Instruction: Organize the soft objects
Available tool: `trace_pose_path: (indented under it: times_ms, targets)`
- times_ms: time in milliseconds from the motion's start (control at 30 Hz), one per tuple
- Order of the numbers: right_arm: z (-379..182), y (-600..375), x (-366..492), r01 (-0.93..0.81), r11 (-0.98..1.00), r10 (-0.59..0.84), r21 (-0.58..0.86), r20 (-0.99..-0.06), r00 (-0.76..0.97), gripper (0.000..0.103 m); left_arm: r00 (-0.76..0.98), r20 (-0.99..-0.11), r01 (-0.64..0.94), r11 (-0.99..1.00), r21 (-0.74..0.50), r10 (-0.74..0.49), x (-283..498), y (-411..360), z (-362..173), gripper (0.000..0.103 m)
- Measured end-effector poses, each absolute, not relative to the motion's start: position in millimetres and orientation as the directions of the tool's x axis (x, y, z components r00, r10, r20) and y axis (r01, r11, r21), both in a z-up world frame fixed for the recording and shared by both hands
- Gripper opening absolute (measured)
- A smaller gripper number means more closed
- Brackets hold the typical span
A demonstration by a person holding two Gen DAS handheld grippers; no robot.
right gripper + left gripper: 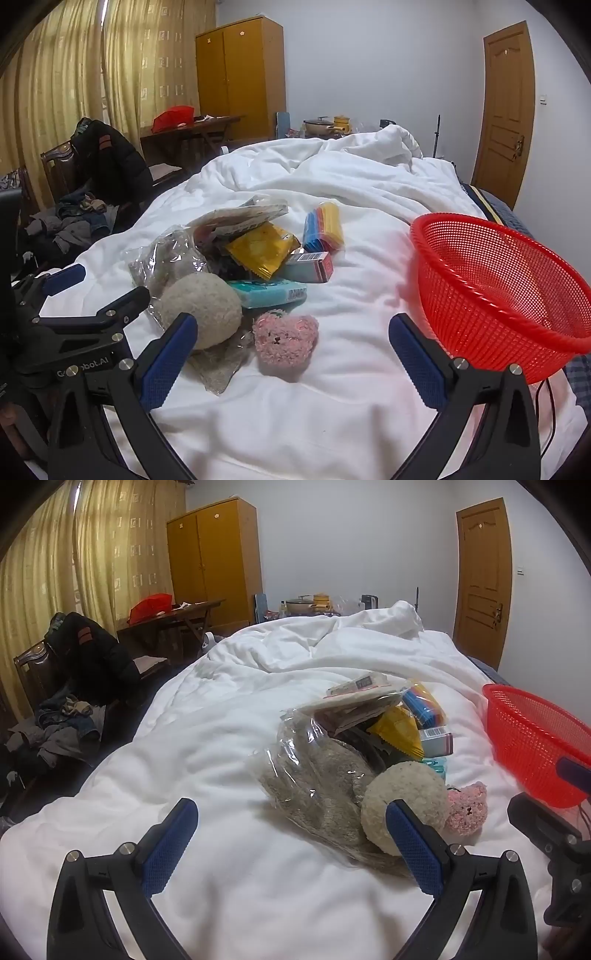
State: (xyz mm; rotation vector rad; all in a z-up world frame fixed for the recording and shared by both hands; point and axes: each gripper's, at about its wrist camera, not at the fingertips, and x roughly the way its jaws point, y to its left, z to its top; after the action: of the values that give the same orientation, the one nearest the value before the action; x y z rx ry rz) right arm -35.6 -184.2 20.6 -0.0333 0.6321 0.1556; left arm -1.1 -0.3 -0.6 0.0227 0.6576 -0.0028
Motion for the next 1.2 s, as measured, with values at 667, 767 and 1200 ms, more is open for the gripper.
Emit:
trace_pose_path:
  times_ms: [667,767,1200]
  targets:
    - [21.3,-195.9,-28.9,-0.16,0.982,0.186,0.098,-0.607,0.773,0.103,0.749,-0.656,0.077,0.996,-0.043,-0.087,0.9,-7.5,-6.2,0.102]
    - [24.2,-196.9,-30.1,-0.153,0.983,0.18,0.096,-0.596,0.783,0.103,0.751,-0.655,0.079,0.996,-0.042,-0.087,0.7,-5.1,-4.8,0.102]
    - [28.8,-187.5,-35.5,-0.191,0.979,0.195,0.069,-0.588,0.785,0.103,0.799,-0.599,0.082,0.996,0.022,-0.053,-10.2,-12.4,7.5,0.102]
